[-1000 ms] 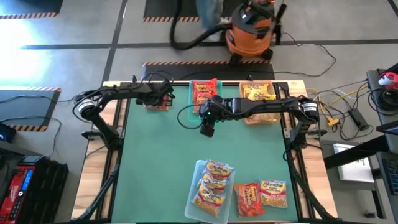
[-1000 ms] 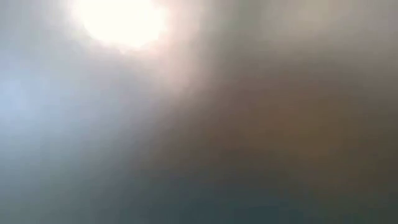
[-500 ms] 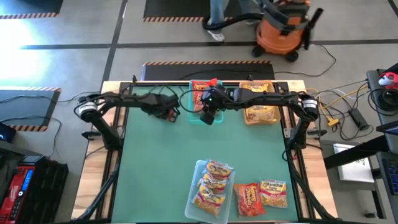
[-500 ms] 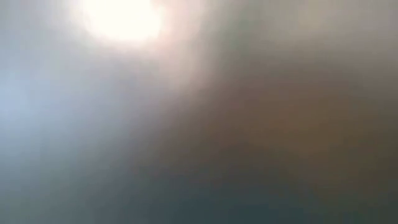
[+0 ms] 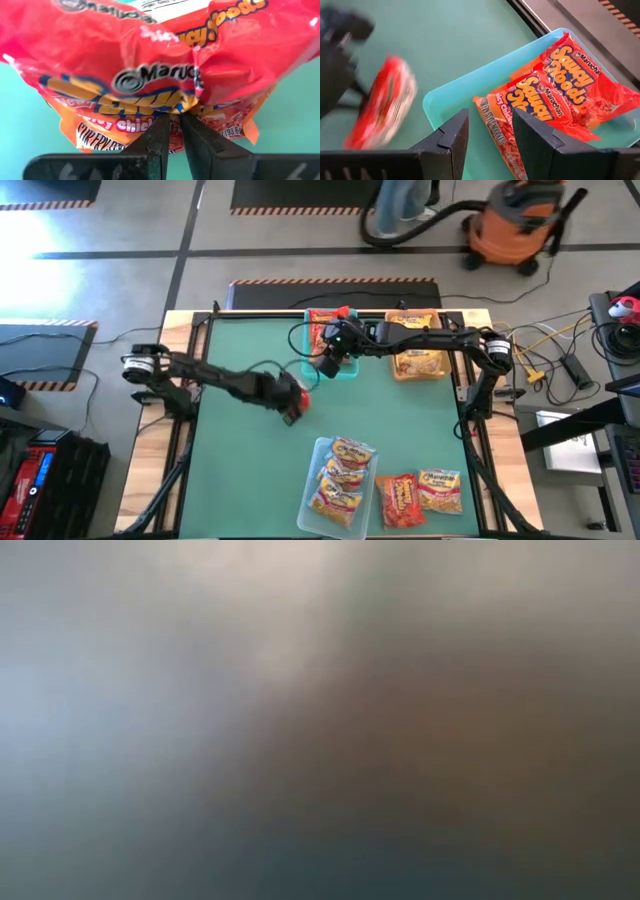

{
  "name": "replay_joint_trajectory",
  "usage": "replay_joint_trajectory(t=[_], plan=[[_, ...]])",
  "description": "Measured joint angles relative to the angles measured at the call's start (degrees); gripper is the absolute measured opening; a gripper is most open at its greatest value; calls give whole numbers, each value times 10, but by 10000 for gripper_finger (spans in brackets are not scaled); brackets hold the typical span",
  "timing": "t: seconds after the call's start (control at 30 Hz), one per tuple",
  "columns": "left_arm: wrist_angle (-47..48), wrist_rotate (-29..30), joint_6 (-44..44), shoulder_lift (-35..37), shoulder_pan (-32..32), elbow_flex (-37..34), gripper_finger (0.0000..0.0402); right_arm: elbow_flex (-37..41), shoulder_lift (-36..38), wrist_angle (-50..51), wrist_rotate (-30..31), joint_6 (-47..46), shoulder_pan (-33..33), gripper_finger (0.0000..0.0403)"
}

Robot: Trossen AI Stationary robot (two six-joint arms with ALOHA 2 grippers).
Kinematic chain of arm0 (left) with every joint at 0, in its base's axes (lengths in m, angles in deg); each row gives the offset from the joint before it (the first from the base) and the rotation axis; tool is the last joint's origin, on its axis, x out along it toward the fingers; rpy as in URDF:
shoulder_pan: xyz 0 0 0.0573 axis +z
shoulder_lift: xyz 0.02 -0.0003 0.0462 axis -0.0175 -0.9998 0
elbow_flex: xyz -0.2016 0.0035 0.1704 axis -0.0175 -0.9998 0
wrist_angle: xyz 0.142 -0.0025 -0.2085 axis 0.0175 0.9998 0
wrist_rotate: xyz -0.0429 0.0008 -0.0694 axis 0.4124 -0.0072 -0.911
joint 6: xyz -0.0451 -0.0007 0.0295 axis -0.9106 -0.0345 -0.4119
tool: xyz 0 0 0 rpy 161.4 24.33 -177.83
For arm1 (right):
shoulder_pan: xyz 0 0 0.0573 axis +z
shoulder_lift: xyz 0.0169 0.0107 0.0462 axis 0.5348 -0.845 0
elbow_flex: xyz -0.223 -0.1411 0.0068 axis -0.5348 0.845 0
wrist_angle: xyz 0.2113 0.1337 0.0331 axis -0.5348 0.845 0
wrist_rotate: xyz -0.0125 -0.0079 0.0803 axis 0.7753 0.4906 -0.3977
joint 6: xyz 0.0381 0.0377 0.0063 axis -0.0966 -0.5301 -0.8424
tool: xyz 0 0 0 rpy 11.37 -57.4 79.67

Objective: Sort Maruchan noodles
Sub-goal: Put the red noodle pack into the green bin

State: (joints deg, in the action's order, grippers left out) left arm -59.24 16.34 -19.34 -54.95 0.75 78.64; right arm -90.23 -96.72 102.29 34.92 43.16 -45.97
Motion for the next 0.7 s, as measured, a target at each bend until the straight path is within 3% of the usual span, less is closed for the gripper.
replay_joint_trajectory(t=[0.17,0.27,0.43,0.7], plan=[[-91,-10,-1,-3,-57,-2,36,0,0,0,-12,-25,2,139],[-123,12,-24,-3,-66,-2,36,0,0,0,-62,-34,5,139],[-138,46,-48,1,-65,-2,36,11,0,-2,-114,-73,24,139],[-136,40,-58,4,-88,-4,36,62,-2,-51,-166,-147,56,139]])
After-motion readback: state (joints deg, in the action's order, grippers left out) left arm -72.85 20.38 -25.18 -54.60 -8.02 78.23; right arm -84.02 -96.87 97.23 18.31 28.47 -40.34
